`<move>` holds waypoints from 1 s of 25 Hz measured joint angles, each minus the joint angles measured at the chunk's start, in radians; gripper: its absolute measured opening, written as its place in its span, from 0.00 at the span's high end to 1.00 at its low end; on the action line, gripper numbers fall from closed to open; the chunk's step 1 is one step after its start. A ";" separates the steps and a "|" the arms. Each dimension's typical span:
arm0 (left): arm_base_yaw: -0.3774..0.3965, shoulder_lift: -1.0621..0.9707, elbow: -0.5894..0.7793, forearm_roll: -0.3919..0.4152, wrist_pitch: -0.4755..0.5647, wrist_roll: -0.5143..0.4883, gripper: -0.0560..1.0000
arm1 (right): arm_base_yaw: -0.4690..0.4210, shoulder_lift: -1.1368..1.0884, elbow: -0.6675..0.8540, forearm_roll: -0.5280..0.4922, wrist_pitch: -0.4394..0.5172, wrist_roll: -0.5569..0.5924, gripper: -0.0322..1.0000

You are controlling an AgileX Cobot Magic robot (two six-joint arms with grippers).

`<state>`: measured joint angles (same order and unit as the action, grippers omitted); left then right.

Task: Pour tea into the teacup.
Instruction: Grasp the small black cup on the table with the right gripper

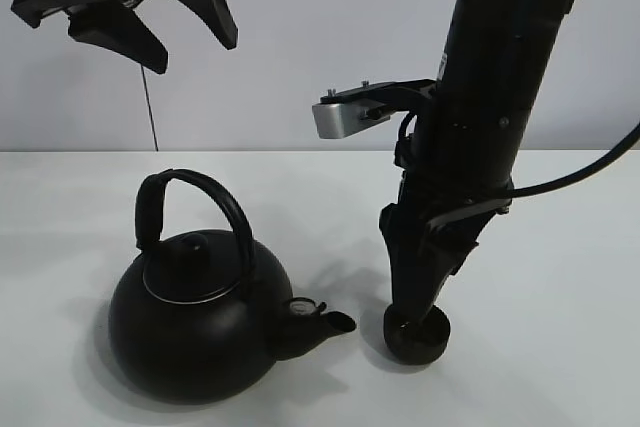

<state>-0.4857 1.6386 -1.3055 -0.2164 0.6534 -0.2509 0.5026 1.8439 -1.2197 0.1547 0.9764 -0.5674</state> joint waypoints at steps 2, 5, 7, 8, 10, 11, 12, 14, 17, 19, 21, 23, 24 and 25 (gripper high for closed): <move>0.000 0.000 0.000 0.000 0.000 0.000 0.51 | 0.000 0.000 0.000 -0.001 -0.001 0.011 0.51; 0.000 0.000 0.000 0.000 0.000 0.000 0.51 | 0.000 0.004 0.000 -0.001 -0.003 0.017 0.51; 0.000 0.000 0.000 0.000 0.000 0.000 0.51 | 0.000 0.021 0.000 0.000 -0.003 0.017 0.51; 0.000 0.000 0.000 0.000 0.000 0.000 0.51 | 0.000 0.033 0.000 0.001 -0.002 0.017 0.51; 0.000 0.000 0.000 0.000 0.000 0.000 0.51 | 0.000 0.068 0.000 0.002 -0.001 0.018 0.51; 0.000 0.000 0.000 0.000 0.000 0.000 0.51 | 0.000 0.084 0.000 0.006 -0.001 0.021 0.51; 0.000 0.000 0.000 0.000 0.000 0.000 0.51 | 0.000 0.097 0.000 0.006 -0.002 0.024 0.51; 0.000 0.000 0.000 0.000 0.000 0.000 0.51 | 0.000 0.124 0.000 0.006 -0.007 0.032 0.51; 0.000 0.000 0.000 0.000 0.000 0.000 0.51 | 0.000 0.151 0.000 0.006 -0.023 0.048 0.51; 0.000 0.000 0.000 0.000 0.000 0.000 0.51 | 0.000 0.159 0.000 0.006 -0.046 0.061 0.51; 0.000 0.000 0.000 0.000 0.000 0.000 0.51 | 0.000 0.160 -0.001 0.006 -0.059 0.072 0.51; 0.000 0.000 0.000 0.000 0.000 0.000 0.51 | 0.000 0.160 -0.001 0.006 -0.058 0.074 0.51; 0.000 0.000 0.000 0.000 0.000 0.000 0.51 | 0.000 0.160 -0.001 0.006 -0.058 0.075 0.51; 0.000 0.000 0.000 0.000 0.000 0.000 0.51 | 0.000 0.160 -0.001 0.006 -0.057 0.076 0.51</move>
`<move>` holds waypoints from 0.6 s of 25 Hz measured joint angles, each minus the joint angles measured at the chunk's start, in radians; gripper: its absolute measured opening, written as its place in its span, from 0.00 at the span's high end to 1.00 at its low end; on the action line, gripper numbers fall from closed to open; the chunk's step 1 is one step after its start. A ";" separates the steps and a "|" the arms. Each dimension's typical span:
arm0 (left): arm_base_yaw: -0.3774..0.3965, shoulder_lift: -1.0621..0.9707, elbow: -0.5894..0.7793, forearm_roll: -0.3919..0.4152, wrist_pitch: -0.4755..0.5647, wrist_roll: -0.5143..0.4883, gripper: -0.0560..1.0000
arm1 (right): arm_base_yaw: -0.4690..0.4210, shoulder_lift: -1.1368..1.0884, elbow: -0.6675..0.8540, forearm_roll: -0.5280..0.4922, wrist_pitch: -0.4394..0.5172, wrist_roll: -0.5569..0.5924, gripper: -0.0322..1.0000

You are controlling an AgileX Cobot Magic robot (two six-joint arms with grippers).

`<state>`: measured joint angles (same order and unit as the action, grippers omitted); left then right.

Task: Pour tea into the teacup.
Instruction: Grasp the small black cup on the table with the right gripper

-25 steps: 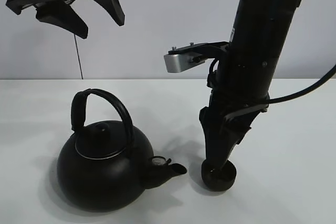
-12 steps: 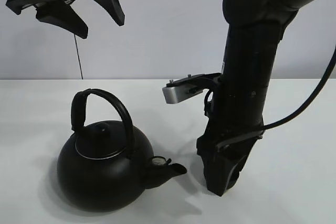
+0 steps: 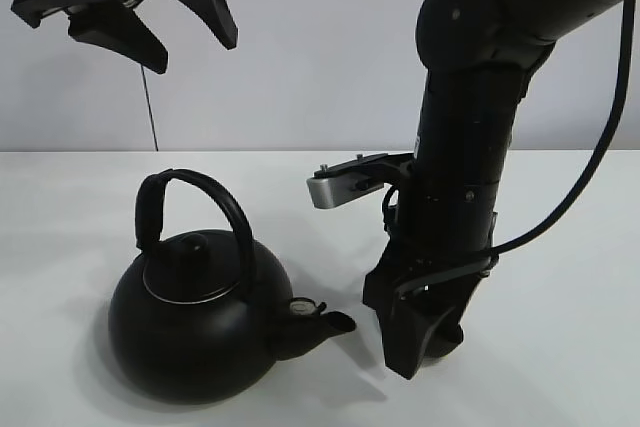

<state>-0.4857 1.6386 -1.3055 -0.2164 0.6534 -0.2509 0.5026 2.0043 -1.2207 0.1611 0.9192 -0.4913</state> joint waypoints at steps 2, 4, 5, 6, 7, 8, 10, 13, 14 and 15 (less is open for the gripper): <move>0.000 0.000 0.000 0.000 0.000 0.000 0.51 | 0.000 -0.005 0.000 0.000 0.001 0.001 0.51; 0.000 0.000 0.000 0.000 0.000 0.000 0.51 | 0.000 -0.014 0.000 0.002 0.005 0.001 0.51; 0.000 0.000 0.000 0.000 0.000 0.000 0.51 | 0.000 -0.020 0.000 0.002 0.007 0.001 0.51; 0.000 0.000 0.000 0.000 0.000 0.000 0.51 | 0.000 -0.025 0.000 0.005 0.010 0.001 0.51; 0.000 0.000 0.000 0.000 0.000 0.000 0.51 | 0.000 -0.030 0.000 0.005 0.011 0.001 0.51; 0.000 0.000 0.000 0.000 0.000 0.000 0.51 | 0.000 -0.034 -0.001 0.005 0.013 0.001 0.51; 0.000 0.000 0.000 0.000 0.000 0.000 0.51 | 0.000 -0.034 -0.003 0.005 0.013 0.001 0.51; 0.000 0.000 0.000 0.000 -0.001 0.000 0.51 | 0.000 -0.034 -0.003 0.005 0.012 0.001 0.51; 0.000 0.000 0.000 0.000 -0.001 0.000 0.51 | 0.000 -0.034 -0.003 0.005 0.012 0.001 0.51; 0.000 0.000 0.000 0.000 -0.001 0.000 0.51 | 0.000 -0.034 -0.003 0.005 0.012 0.002 0.51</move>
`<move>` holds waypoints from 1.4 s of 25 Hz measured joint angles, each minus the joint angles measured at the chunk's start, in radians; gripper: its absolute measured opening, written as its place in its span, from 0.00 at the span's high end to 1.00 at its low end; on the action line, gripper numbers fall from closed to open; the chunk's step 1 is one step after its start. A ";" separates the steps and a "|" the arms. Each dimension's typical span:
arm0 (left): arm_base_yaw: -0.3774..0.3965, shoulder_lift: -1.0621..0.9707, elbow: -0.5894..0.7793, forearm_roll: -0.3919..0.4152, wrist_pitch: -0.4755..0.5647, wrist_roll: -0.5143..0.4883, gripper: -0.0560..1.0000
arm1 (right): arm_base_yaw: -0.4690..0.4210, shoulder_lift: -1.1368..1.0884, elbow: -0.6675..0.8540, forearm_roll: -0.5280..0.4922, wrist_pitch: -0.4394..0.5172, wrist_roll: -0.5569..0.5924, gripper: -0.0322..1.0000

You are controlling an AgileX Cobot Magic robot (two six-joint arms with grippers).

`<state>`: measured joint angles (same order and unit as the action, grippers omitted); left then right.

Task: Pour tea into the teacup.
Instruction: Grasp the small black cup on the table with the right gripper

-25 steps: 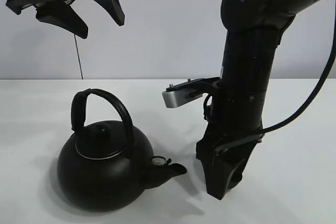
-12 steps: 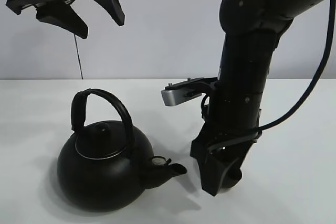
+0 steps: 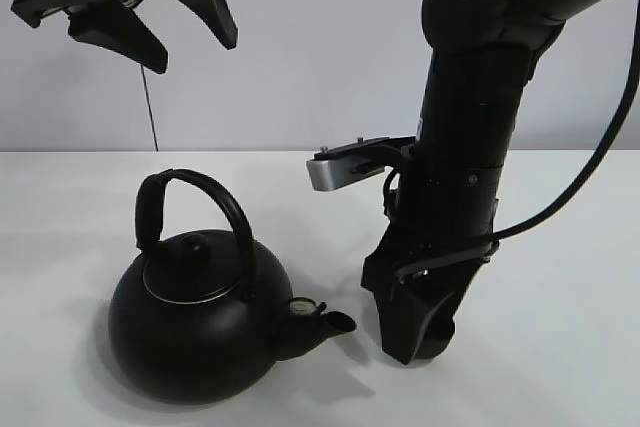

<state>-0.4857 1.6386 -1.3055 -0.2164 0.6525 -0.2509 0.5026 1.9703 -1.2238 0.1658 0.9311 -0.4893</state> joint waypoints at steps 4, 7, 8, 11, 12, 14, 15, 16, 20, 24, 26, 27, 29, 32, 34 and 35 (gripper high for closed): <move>0.000 0.000 0.000 0.000 0.000 0.000 0.51 | 0.000 0.000 0.000 0.000 0.002 0.017 0.51; 0.000 0.000 0.000 0.000 0.000 0.000 0.51 | 0.000 -0.004 0.000 0.000 0.015 0.024 0.51; 0.000 0.000 0.000 0.000 0.000 0.000 0.51 | 0.000 -0.009 0.000 0.000 0.020 0.025 0.51; 0.000 0.000 0.000 0.000 0.000 0.000 0.51 | 0.000 -0.024 -0.006 -0.006 0.041 0.030 0.51; 0.000 0.000 0.000 0.000 0.000 0.000 0.51 | 0.000 -0.031 -0.007 -0.015 0.042 0.036 0.51; 0.000 0.000 0.000 0.000 0.000 0.000 0.51 | 0.000 -0.042 -0.014 -0.036 0.038 0.050 0.51; 0.000 0.000 0.000 0.000 0.000 0.000 0.51 | 0.000 -0.047 -0.015 -0.052 0.035 0.059 0.51; 0.000 0.000 0.000 0.000 0.000 0.000 0.51 | 0.000 -0.047 -0.016 -0.065 0.032 0.071 0.51; 0.000 0.000 0.000 0.000 -0.001 0.000 0.51 | 0.000 -0.047 -0.016 -0.087 0.001 0.082 0.51; 0.000 0.000 0.000 0.000 -0.001 0.000 0.51 | 0.000 -0.047 -0.016 -0.070 -0.019 0.084 0.51; 0.000 0.000 0.000 0.000 -0.001 0.000 0.51 | 0.000 -0.047 -0.016 -0.068 -0.026 0.084 0.51; 0.000 0.000 0.000 0.000 -0.001 0.000 0.51 | 0.000 -0.047 -0.016 -0.068 -0.027 0.084 0.51; 0.000 0.000 0.000 0.000 -0.001 0.000 0.51 | 0.000 -0.047 -0.016 -0.068 -0.034 0.084 0.51; 0.000 0.000 0.000 0.000 -0.001 0.000 0.51 | 0.000 -0.047 -0.016 -0.068 -0.040 0.084 0.51; 0.000 0.000 0.000 0.000 -0.001 0.000 0.51 | 0.000 -0.038 -0.016 -0.068 -0.040 0.084 0.51; 0.000 0.000 0.000 0.000 -0.001 0.000 0.51 | 0.000 -0.030 -0.016 -0.068 -0.040 0.084 0.51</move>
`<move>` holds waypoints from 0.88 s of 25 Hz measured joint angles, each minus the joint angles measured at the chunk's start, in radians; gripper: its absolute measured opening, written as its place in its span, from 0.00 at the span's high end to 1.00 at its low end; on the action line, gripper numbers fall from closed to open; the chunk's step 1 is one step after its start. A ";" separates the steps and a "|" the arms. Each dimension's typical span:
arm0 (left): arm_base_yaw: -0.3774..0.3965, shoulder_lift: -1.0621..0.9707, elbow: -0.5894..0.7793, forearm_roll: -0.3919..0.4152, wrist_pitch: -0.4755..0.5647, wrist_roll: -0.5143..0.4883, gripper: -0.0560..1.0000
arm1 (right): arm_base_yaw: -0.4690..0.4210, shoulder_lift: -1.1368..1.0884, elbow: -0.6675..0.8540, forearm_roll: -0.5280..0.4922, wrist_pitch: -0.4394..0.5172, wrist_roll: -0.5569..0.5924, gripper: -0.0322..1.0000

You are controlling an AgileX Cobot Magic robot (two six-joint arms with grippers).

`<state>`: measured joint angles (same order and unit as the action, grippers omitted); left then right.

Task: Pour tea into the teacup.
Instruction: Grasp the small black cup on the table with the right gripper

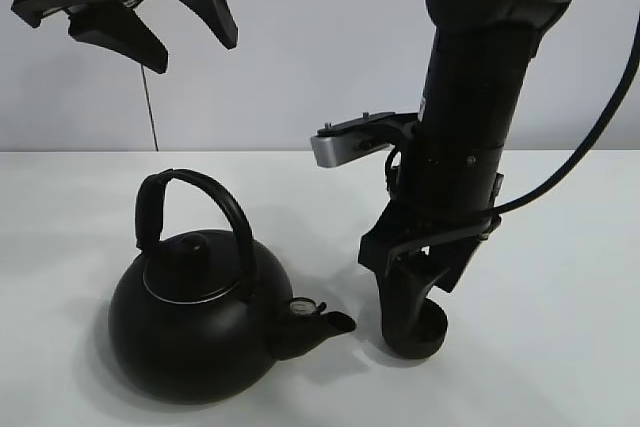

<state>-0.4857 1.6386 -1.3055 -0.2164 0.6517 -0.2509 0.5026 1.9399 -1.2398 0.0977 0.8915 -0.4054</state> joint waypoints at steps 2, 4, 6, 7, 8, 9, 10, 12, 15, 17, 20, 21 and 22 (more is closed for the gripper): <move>0.000 0.000 0.000 0.000 0.000 0.000 0.51 | 0.000 0.020 0.000 0.002 0.002 0.000 0.51; 0.000 0.000 0.000 0.000 0.000 0.000 0.51 | 0.000 0.032 0.000 0.002 0.001 0.000 0.51; 0.000 0.000 0.000 0.000 0.000 0.000 0.51 | 0.000 0.040 0.000 0.002 0.000 0.000 0.51; 0.000 0.000 0.000 0.000 0.000 0.000 0.51 | 0.000 0.044 0.000 0.003 -0.002 0.000 0.51; 0.000 0.000 0.000 0.000 0.000 0.000 0.51 | 0.000 0.046 0.000 0.003 -0.002 0.000 0.51; 0.000 0.000 0.000 0.000 0.000 0.000 0.51 | 0.000 0.047 0.000 0.003 -0.004 0.000 0.51; 0.000 0.000 0.000 0.000 0.000 0.000 0.51 | 0.000 0.048 0.000 0.004 -0.008 0.000 0.51; 0.000 0.000 0.000 0.000 0.000 0.000 0.51 | 0.000 0.049 0.000 0.004 -0.018 0.000 0.51; 0.000 0.000 0.000 0.000 0.000 0.000 0.51 | 0.000 0.049 0.000 0.004 -0.025 0.000 0.51; 0.000 0.000 0.000 0.000 0.000 0.000 0.51 | 0.000 0.049 0.000 0.004 -0.031 0.000 0.51; 0.000 0.000 0.000 0.000 0.000 0.000 0.51 | 0.000 0.049 0.000 0.006 -0.043 -0.001 0.51; 0.000 0.000 0.000 0.000 0.000 0.000 0.51 | 0.000 0.049 0.000 0.011 -0.045 -0.001 0.51; 0.000 0.000 0.000 0.000 0.000 0.000 0.51 | 0.000 0.049 0.000 0.018 -0.046 -0.001 0.51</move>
<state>-0.4857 1.6386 -1.3055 -0.2164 0.6517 -0.2509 0.5026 1.9886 -1.2398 0.1160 0.8453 -0.4064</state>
